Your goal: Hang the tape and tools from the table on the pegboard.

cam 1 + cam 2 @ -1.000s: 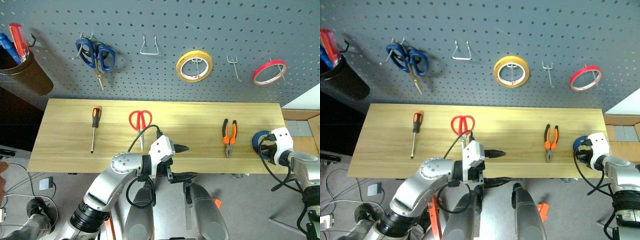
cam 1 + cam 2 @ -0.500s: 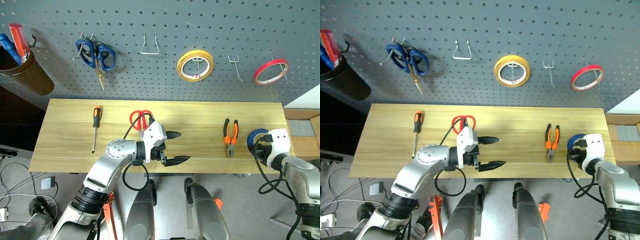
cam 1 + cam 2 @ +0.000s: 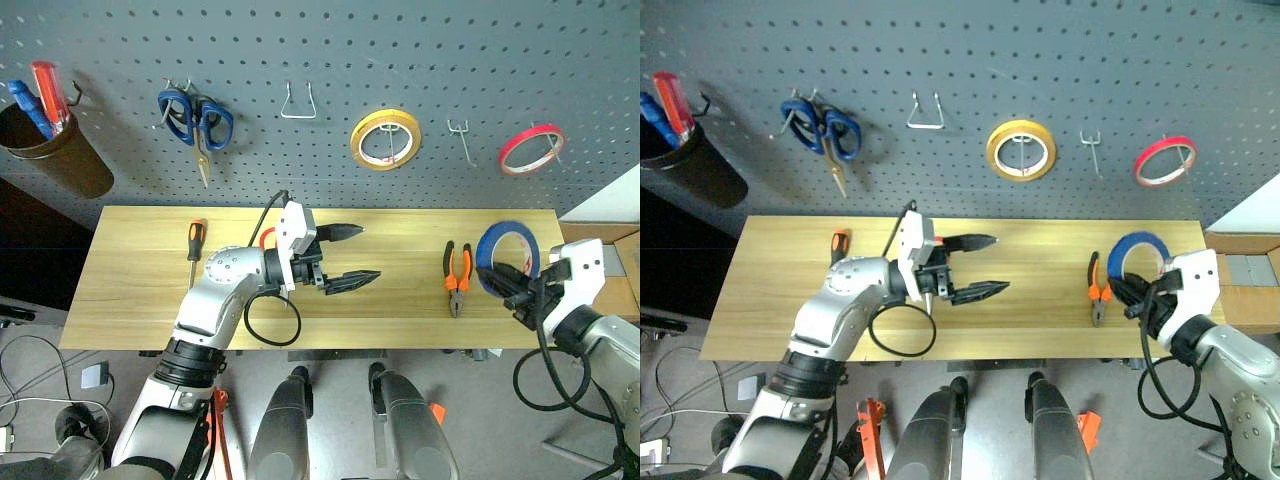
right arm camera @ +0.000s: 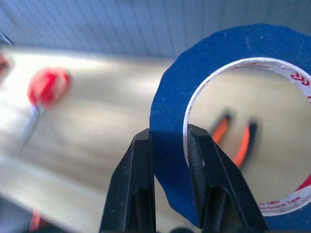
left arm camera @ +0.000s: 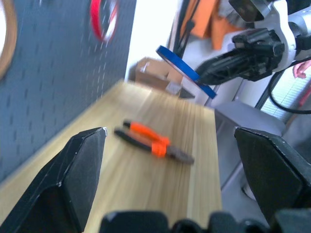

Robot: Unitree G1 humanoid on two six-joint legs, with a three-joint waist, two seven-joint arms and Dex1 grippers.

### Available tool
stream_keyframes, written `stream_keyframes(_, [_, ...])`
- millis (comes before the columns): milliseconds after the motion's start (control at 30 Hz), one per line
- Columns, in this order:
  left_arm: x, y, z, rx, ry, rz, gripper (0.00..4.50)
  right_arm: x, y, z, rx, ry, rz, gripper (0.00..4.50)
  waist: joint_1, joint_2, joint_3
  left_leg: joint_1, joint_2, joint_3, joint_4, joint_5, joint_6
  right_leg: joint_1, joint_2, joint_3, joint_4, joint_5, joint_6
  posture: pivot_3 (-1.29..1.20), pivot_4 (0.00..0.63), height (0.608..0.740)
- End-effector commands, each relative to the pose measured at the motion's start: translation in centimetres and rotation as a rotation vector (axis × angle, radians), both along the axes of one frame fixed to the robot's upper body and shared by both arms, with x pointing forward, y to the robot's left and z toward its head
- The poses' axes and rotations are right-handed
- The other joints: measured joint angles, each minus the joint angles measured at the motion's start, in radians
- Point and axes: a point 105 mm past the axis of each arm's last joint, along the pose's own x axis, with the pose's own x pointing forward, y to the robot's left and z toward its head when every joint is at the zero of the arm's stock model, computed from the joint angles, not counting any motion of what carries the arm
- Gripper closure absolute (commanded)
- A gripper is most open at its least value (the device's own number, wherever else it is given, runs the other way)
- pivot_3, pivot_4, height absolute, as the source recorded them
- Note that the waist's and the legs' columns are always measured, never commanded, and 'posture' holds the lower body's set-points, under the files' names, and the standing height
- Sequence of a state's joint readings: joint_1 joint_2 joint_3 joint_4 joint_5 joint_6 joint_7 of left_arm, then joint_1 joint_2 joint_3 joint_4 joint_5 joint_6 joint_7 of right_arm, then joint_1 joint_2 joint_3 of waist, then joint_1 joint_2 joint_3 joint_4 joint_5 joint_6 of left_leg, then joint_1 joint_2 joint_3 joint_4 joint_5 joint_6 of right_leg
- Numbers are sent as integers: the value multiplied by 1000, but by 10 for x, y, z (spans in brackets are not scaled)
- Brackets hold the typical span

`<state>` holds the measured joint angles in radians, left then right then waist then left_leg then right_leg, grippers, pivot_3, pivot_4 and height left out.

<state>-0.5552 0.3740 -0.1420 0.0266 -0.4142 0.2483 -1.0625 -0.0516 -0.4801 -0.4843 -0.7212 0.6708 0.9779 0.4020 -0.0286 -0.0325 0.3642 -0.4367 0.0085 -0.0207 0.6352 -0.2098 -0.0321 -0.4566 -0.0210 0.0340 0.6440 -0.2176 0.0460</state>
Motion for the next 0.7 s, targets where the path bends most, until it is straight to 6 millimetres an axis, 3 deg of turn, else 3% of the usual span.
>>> stream_keyframes(33, [1, -3, 6, -19, -51, -4, 0, -3, 11, 24, 4, -136, 35, 4128, -3, 0, -21, 0, 0, 0, 0, 0, 0, 0, 0, 0, 0, 0, 0, -87, 223, 740])
stream_keyframes(167, [5, -4, 7, -28, -65, 6, 0, 4, 10, 38, 20, -217, 20, 4128, -7, 0, -50, 1, 0, 0, 5, -2, 4, 2, 2, 0, 3, 1, 0, -82, 180, 740])
stream_keyframes(367, [12, 4, 13, -40, -99, 57, 0, 24, 35, 56, -13, -303, 95, 4128, -22, -1, -88, 4, 0, 2, 11, -1, 6, 6, 5, 2, 1, 11, -1, -59, 148, 740])
stream_keyframes(700, [17, 12, 18, -40, -135, 108, 0, 56, 47, 29, -98, -253, 104, 4129, -16, -2, -138, 6, 1, 5, 11, 2, 10, 7, 9, 4, 1, 16, -3, 0, 116, 740])
